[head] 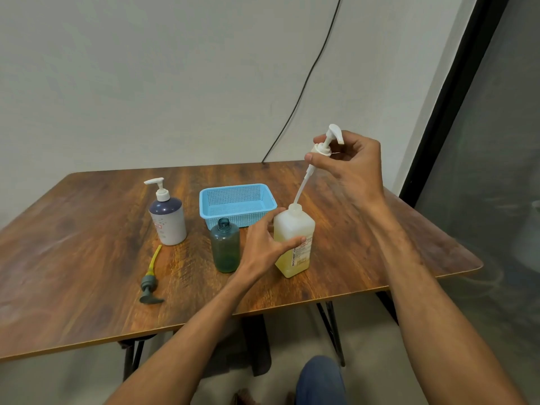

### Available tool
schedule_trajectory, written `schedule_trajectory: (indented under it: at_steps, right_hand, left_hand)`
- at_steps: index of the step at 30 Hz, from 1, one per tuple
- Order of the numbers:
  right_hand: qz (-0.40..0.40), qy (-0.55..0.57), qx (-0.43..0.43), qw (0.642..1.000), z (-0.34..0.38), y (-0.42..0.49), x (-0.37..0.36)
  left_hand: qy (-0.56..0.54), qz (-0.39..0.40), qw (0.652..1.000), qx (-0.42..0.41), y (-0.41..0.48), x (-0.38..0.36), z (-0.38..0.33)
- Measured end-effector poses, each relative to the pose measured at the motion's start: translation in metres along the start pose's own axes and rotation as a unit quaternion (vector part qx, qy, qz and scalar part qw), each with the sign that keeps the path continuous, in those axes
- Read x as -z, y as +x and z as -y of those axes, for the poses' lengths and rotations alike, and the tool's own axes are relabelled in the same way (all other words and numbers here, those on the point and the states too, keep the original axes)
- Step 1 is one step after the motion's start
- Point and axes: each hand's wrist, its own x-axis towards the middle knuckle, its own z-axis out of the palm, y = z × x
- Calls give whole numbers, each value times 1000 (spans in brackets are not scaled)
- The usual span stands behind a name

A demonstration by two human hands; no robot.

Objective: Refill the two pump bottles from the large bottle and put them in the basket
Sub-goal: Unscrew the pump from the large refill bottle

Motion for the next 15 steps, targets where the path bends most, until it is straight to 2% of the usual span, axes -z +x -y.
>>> schedule_trajectory:
  at_steps: [15]
  right_hand:
    - [-104, 43, 42, 993, 11, 8, 14]
  left_hand:
    - [2, -15, 1000, 6, 2, -1, 5]
